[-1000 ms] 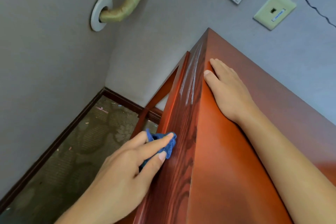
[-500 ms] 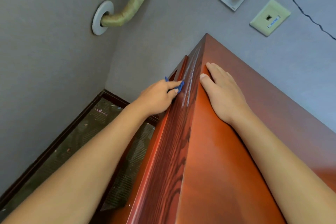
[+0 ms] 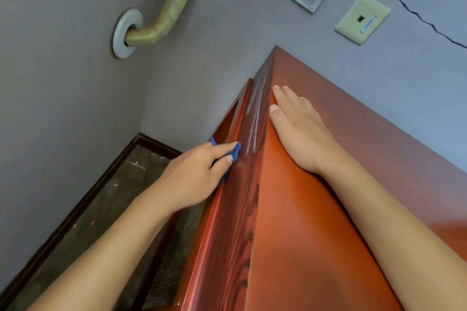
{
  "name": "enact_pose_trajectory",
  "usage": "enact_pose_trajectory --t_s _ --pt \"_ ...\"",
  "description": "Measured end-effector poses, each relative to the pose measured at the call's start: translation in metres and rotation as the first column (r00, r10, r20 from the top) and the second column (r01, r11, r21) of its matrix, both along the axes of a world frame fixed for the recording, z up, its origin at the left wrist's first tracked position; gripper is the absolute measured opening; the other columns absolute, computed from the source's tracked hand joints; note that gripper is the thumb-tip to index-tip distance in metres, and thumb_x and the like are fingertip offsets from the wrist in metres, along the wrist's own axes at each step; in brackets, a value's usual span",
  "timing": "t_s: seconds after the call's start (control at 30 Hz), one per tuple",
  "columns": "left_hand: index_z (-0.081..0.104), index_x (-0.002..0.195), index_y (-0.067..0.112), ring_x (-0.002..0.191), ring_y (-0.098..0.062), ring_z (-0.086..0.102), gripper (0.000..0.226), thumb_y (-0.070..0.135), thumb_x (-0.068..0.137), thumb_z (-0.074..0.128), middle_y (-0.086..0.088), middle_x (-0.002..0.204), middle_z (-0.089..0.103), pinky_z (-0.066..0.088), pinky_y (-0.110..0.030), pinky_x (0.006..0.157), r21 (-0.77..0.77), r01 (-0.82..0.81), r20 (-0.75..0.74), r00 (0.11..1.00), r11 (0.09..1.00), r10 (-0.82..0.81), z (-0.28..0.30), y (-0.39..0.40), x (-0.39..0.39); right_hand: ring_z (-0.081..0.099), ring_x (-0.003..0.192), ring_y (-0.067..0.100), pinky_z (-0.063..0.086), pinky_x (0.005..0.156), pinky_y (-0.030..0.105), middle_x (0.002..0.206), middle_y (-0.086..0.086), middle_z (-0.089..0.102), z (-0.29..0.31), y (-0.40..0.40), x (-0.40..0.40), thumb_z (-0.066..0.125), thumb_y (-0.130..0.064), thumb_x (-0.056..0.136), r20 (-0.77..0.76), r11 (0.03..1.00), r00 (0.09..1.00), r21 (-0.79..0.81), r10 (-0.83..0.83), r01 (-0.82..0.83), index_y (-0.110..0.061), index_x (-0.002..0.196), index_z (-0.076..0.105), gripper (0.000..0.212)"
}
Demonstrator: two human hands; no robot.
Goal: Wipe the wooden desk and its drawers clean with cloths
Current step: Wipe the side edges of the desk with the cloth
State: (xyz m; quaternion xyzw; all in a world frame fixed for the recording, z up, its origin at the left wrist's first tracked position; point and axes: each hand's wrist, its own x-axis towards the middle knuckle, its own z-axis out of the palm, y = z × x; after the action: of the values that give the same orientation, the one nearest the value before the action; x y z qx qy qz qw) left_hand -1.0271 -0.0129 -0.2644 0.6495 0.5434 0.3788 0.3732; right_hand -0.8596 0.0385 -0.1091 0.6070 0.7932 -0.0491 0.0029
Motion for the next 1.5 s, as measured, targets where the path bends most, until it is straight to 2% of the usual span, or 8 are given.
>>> enact_pose_trajectory --t_s 0.3,0.43,0.6,0.77,0.9,1.07,1.23,1.5 --pt "0.051 0.153 0.033 0.137 -0.024 0.054 0.043 0.036 0.110 0.045 0.001 0.148 0.060 0.044 -0.043 0.114 0.021 0.054 -0.002 0.999 0.998 -0.054 0.002 0.156 0.008 -0.016 0.155 0.010 -0.006 0.127 0.038 0.167 -0.024 -0.010 0.000 -0.002 0.003 0.006 -0.053 0.106 -0.028 0.999 0.999 -0.041 0.019 -0.020 -0.053 0.157 -0.003 0.052" --pt "0.047 0.156 0.030 0.140 -0.021 0.051 0.046 0.035 0.110 0.045 0.000 0.152 0.056 0.041 -0.043 0.117 0.042 0.072 0.019 0.997 0.997 -0.072 -0.001 0.149 0.006 -0.009 0.156 0.008 0.001 0.128 0.040 0.166 -0.027 -0.002 0.002 -0.002 0.002 0.011 -0.055 0.105 -0.054 0.999 0.998 -0.032 0.017 -0.019 -0.056 0.156 0.003 0.052" --pt "0.043 0.154 0.046 0.137 -0.014 0.051 0.046 0.048 0.109 0.041 0.005 0.144 0.058 0.044 -0.044 0.114 0.017 0.081 -0.026 0.996 0.997 -0.080 -0.004 0.080 -0.004 0.033 0.144 0.010 0.033 0.114 0.040 0.156 -0.021 0.039 0.017 0.034 0.007 0.034 -0.058 0.103 -0.149 0.993 0.989 0.113 -0.008 0.025 -0.046 0.158 0.023 0.057" --pt "0.037 0.154 0.053 0.140 -0.003 0.045 0.046 0.050 0.108 0.040 0.020 0.148 0.050 0.043 -0.039 0.115 0.018 0.090 -0.027 0.996 0.996 -0.089 0.003 0.037 -0.010 0.033 0.148 0.023 0.030 0.120 0.045 0.161 0.000 0.037 0.010 0.120 -0.001 0.032 -0.046 0.102 -0.116 0.985 0.986 0.106 -0.124 0.136 -0.020 0.157 0.035 0.061" --pt "0.034 0.156 0.051 0.135 -0.010 0.049 0.046 0.047 0.109 0.038 0.016 0.132 0.053 0.044 -0.032 0.105 0.005 0.076 -0.074 0.994 0.997 -0.075 0.010 0.062 -0.006 0.047 0.132 0.026 0.040 0.110 0.051 0.143 0.008 0.052 -0.001 0.129 -0.005 0.025 -0.047 0.100 -0.088 0.984 0.987 0.106 -0.132 0.141 -0.012 0.137 0.048 0.056" --pt "0.042 0.157 0.036 0.130 -0.030 0.056 0.046 0.038 0.111 0.040 -0.008 0.140 0.061 0.048 -0.043 0.102 0.043 0.028 -0.131 0.991 0.999 -0.022 0.010 0.162 0.011 0.049 0.127 0.023 0.044 0.104 0.049 0.140 0.005 0.053 -0.006 0.135 -0.002 0.026 -0.047 0.099 -0.094 0.979 0.989 0.160 -0.113 0.127 -0.015 0.135 0.050 0.053" --pt "0.048 0.154 0.029 0.132 -0.034 0.056 0.044 0.032 0.111 0.041 -0.011 0.149 0.057 0.048 -0.044 0.106 0.004 0.013 -0.182 0.983 1.000 -0.012 0.027 0.256 0.018 0.044 0.134 0.021 0.039 0.111 0.047 0.147 0.000 0.049 -0.005 0.137 -0.002 0.031 -0.045 0.101 -0.081 0.972 0.993 0.214 -0.082 0.098 -0.017 0.148 0.044 0.056" --pt "0.039 0.158 0.037 0.126 -0.033 0.057 0.050 0.042 0.108 0.037 -0.012 0.138 0.055 0.048 -0.047 0.104 0.030 -0.022 -0.096 0.995 0.999 0.025 0.000 0.211 0.019 0.043 0.136 0.022 0.037 0.112 0.050 0.150 0.001 0.048 -0.004 0.135 -0.004 0.030 -0.046 0.099 -0.077 0.973 0.994 0.209 -0.078 0.093 -0.017 0.149 0.043 0.060"
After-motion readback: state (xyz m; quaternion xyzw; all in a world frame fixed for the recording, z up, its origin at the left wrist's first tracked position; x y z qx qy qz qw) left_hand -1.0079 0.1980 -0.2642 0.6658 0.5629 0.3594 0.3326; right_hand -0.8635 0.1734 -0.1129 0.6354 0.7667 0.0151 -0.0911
